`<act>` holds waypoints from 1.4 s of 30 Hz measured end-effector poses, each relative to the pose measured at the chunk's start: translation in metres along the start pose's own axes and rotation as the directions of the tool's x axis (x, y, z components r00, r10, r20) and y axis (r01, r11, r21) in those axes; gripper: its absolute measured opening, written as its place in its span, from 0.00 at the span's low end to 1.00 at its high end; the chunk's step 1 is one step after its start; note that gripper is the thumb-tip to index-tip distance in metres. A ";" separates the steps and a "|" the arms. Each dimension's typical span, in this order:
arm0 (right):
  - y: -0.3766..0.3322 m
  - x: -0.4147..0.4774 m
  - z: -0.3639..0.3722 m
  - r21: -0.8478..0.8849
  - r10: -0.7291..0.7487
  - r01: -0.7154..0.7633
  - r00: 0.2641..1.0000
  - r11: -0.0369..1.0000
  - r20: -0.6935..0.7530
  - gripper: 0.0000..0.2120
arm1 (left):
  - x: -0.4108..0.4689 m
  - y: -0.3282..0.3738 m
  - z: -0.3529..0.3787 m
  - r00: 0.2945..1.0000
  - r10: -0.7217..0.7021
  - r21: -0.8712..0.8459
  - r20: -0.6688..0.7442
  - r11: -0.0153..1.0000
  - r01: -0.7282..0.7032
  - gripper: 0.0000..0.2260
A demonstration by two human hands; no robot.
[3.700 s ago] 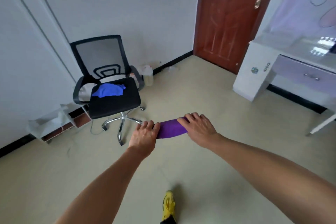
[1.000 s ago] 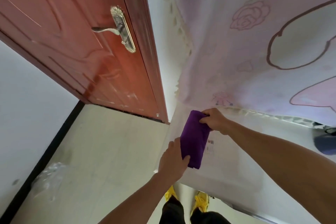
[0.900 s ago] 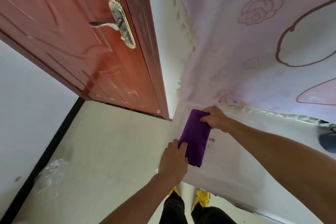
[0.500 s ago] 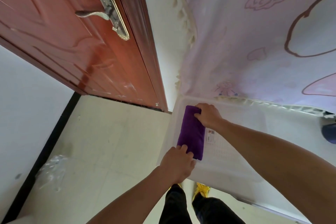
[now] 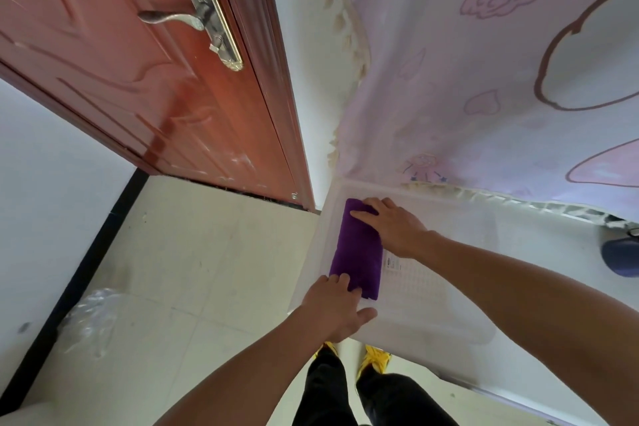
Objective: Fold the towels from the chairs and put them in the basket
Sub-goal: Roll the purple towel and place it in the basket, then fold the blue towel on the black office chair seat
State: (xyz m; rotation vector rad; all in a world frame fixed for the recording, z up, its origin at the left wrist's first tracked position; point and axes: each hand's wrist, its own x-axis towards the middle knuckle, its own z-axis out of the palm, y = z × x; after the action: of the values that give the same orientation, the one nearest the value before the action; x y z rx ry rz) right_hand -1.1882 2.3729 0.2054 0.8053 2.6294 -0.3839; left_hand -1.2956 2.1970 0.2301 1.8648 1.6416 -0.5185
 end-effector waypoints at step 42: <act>-0.567 -0.211 0.034 -0.447 -0.957 0.892 0.186 0.069 0.222 0.18 | -0.522 0.144 0.325 -0.015 -0.971 -0.641 0.238 -0.169 0.749 0.16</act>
State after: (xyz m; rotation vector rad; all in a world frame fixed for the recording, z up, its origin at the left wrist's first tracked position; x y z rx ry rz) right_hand -1.3455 1.8053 0.3477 -1.2738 2.7458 0.1120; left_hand -1.2080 1.5824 0.3471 -0.1543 2.7901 -0.0173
